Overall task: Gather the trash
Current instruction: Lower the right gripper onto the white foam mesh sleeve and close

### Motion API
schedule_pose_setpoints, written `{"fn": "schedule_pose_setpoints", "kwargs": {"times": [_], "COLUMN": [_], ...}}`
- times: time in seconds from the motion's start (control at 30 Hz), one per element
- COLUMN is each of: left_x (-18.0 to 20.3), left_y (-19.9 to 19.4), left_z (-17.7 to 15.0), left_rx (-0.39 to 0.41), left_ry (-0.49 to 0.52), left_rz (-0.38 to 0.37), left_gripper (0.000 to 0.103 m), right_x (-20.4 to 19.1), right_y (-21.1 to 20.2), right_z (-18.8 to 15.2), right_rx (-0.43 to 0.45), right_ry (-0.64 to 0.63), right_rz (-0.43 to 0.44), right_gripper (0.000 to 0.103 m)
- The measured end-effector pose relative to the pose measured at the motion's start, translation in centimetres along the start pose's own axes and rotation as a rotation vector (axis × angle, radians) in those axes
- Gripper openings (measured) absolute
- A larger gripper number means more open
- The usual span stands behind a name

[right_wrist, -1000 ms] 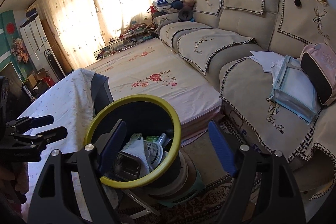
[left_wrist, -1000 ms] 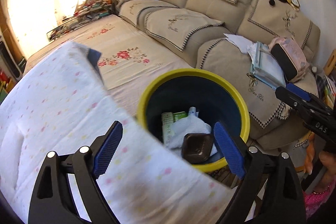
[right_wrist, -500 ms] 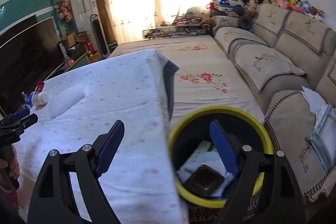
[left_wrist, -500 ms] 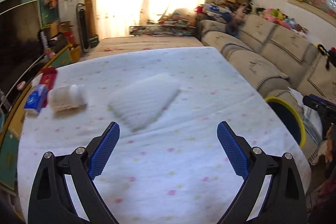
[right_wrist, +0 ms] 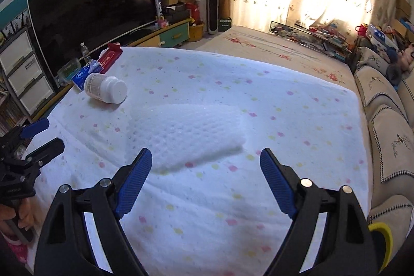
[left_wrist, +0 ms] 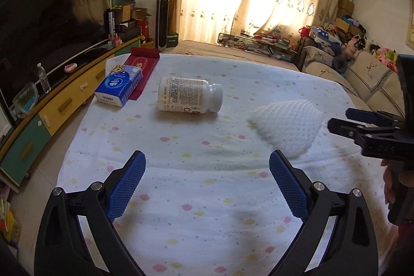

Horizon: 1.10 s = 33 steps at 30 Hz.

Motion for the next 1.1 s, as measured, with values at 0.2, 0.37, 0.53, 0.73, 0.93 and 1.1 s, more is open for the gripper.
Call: {"fn": "schedule_pose_setpoints", "kwargs": {"times": [0.2,0.37,0.53,0.73,0.93,1.1], "left_x": [-1.0,-0.9,-0.7,-0.7,-1.1,-1.4], "left_y": [-0.6,-0.4,-0.2,0.3,0.4,0.4], "left_z": [0.3,0.2,0.1,-0.2,-0.3,-0.3], "left_rx": [0.019,0.012,0.006,-0.003,-0.003,-0.002], "left_ry": [-0.038,-0.040,-0.031,-0.024,-0.034,-0.043], "left_rz": [0.016,0.013,0.015,0.026,0.031,0.032], "left_gripper": [0.095,0.095,0.095,0.095,0.095,0.095], "right_x": [-0.6,-1.1,-1.8,-3.0,-3.7,-2.8], "right_y": [5.1,7.3,7.5,6.3,4.8,2.0], "right_z": [1.2,0.9,0.5,0.3,0.0,0.0], "right_rx": [-0.070,-0.109,-0.092,-0.087,-0.083,-0.071], "right_ry": [0.006,-0.017,-0.081,-0.122,-0.114,-0.048], "right_rz": [0.022,-0.001,-0.044,-0.031,-0.016,0.018], "right_gripper": [0.089,0.095,0.094,0.053,0.023,0.022]}}
Point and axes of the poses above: each gripper's, at about its wrist camera, not at the fingertips, and y roughly the way its jaws point, x to its right, z to its top, the point moved 7 cm from there along y, roughly the way its jaws point, and after that the axes turned 3 degrees about x, right-handed, at the moved point
